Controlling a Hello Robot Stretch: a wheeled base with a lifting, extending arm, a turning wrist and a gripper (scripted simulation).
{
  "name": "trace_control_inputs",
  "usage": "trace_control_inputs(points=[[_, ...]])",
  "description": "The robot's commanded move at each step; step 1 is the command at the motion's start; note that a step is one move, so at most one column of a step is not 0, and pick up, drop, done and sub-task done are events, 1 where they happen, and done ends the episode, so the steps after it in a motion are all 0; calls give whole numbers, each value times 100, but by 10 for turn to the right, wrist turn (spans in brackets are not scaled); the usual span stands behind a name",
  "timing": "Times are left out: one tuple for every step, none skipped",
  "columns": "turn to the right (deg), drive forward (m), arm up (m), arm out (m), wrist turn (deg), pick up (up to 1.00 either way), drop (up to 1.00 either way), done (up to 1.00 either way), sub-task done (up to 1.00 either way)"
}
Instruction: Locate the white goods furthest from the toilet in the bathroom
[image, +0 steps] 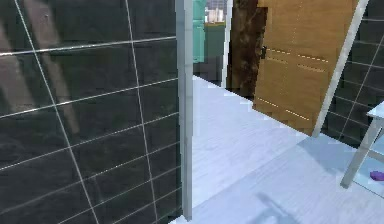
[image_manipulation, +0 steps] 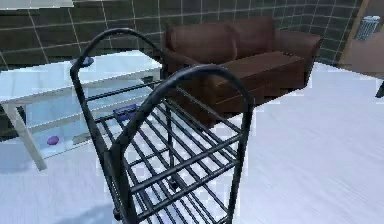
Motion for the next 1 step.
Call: trace_control_inputs(points=[[0, 40, 0, 0, 0, 0, 0, 0, 0]])
